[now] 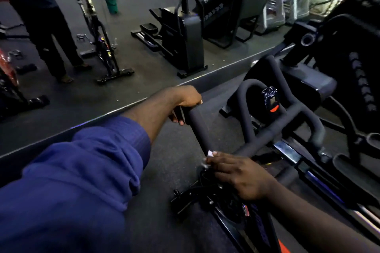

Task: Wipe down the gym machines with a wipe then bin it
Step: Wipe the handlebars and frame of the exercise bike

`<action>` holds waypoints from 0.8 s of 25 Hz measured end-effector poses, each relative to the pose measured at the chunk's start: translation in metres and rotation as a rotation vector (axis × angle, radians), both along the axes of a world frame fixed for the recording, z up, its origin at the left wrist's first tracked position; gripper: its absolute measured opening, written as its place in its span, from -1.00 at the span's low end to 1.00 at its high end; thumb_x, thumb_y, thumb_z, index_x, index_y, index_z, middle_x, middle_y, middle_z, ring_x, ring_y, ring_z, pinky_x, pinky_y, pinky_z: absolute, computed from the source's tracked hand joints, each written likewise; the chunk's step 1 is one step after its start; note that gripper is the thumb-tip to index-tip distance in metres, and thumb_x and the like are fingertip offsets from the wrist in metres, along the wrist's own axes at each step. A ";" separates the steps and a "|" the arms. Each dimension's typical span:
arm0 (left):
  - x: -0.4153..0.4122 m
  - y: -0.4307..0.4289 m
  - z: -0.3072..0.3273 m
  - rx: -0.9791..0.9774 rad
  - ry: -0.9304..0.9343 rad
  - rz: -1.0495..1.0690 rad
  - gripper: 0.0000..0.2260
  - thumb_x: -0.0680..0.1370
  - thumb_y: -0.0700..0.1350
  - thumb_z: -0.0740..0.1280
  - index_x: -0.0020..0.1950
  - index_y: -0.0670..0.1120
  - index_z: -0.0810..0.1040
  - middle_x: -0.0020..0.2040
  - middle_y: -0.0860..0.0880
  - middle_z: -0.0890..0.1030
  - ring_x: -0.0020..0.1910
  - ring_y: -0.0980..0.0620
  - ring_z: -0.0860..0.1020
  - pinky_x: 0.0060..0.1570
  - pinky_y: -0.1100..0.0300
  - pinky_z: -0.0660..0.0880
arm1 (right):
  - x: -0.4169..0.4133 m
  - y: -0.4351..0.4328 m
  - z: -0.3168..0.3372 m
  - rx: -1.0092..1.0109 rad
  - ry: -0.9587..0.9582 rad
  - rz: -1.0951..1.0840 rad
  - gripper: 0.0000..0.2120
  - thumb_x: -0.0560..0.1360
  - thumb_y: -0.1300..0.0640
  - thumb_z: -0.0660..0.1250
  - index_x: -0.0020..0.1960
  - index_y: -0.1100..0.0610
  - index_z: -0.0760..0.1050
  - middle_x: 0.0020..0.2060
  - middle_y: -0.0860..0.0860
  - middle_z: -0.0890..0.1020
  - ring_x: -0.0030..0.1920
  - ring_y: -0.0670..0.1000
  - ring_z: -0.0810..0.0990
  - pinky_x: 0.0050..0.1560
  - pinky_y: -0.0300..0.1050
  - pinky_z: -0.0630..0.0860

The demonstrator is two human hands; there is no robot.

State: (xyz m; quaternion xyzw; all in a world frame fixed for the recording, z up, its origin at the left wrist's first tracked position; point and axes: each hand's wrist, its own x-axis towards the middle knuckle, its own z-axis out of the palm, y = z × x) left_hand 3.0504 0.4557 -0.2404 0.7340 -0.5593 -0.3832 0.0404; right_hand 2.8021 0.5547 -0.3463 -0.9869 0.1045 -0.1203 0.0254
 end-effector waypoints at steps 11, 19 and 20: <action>-0.003 -0.004 0.008 -0.166 -0.299 -0.656 -0.50 0.64 0.26 0.31 -0.15 -0.16 0.69 -0.35 -0.06 0.71 -0.30 -0.03 0.72 -0.06 0.00 0.68 | -0.003 0.071 0.004 0.304 -0.405 -0.533 -0.65 0.70 0.02 0.15 0.22 0.13 0.66 0.33 -0.01 0.64 0.41 0.00 0.56 0.40 -0.01 0.49; -0.054 0.029 -0.004 -0.289 -0.879 -0.968 -0.65 0.66 0.12 0.10 -0.07 -0.04 0.57 -0.18 -0.01 0.67 0.12 -0.12 0.65 0.08 0.02 0.50 | 0.021 0.045 -0.020 0.263 -0.250 -0.729 -0.54 0.62 0.25 0.20 0.51 0.18 0.44 0.39 0.09 0.58 0.43 0.09 0.52 0.60 0.02 0.19; -0.058 0.032 -0.012 -0.331 -0.893 -0.996 -0.62 0.67 0.14 0.08 0.06 -0.03 0.61 0.02 -0.05 0.70 0.19 -0.14 0.63 0.04 0.02 0.45 | -0.001 0.046 -0.019 0.202 -0.263 -0.646 -0.61 0.66 0.19 0.22 0.47 0.19 0.48 0.40 0.10 0.57 0.45 0.06 0.50 0.57 0.06 0.26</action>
